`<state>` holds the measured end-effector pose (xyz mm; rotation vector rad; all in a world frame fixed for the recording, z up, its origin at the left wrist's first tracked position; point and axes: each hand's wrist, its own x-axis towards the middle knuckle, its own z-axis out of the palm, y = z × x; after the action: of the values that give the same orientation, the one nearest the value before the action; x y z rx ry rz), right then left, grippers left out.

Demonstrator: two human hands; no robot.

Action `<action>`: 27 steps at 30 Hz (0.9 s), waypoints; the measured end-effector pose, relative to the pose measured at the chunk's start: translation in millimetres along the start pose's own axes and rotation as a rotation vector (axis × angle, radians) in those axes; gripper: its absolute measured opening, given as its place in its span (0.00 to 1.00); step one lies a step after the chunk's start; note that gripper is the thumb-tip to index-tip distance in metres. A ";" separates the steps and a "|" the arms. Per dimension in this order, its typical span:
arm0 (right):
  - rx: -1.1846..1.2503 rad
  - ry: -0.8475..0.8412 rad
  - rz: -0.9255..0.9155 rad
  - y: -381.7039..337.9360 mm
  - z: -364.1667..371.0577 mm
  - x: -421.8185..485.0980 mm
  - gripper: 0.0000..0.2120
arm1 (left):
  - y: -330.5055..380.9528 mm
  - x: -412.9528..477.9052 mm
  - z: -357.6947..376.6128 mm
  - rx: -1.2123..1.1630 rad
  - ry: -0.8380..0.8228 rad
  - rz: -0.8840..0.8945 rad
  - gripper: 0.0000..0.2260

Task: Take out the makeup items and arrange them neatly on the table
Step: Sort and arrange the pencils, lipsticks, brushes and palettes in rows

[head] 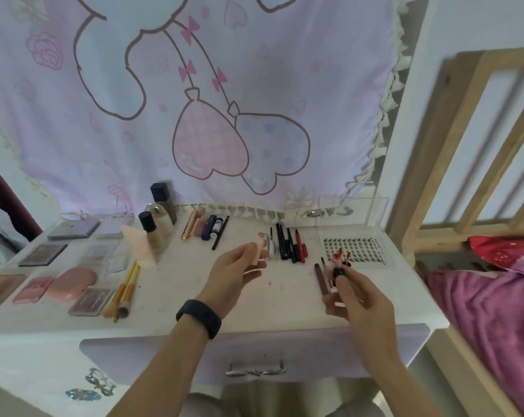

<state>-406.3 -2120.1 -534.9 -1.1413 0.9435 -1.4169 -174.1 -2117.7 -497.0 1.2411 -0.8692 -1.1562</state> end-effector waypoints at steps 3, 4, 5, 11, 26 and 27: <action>-0.124 0.083 0.005 2.5 -38.1 9.7 0.09 | -1.8 -3.4 38.0 0.257 -0.061 0.113 0.10; -0.173 0.097 0.004 3.3 -48.0 14.0 0.09 | -5.2 -3.8 50.2 0.316 -0.074 0.145 0.10; -0.227 0.105 0.005 3.9 -57.2 18.4 0.10 | -10.2 -3.7 62.9 0.359 -0.081 0.166 0.10; -0.628 0.095 -0.030 8.5 -76.8 37.5 0.07 | -40.5 -4.4 117.9 0.533 -0.016 0.280 0.06; -1.127 0.042 -0.163 23.4 -62.6 47.6 0.11 | -65.9 3.4 125.9 1.169 0.211 0.418 0.16; -1.139 0.050 -0.165 23.4 -61.6 48.3 0.12 | -65.3 3.0 125.5 1.186 0.209 0.419 0.16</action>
<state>-460.9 -2173.2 -564.5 -2.0280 1.8174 -0.9770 -305.0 -2148.3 -541.4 1.9138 -1.6413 -0.0701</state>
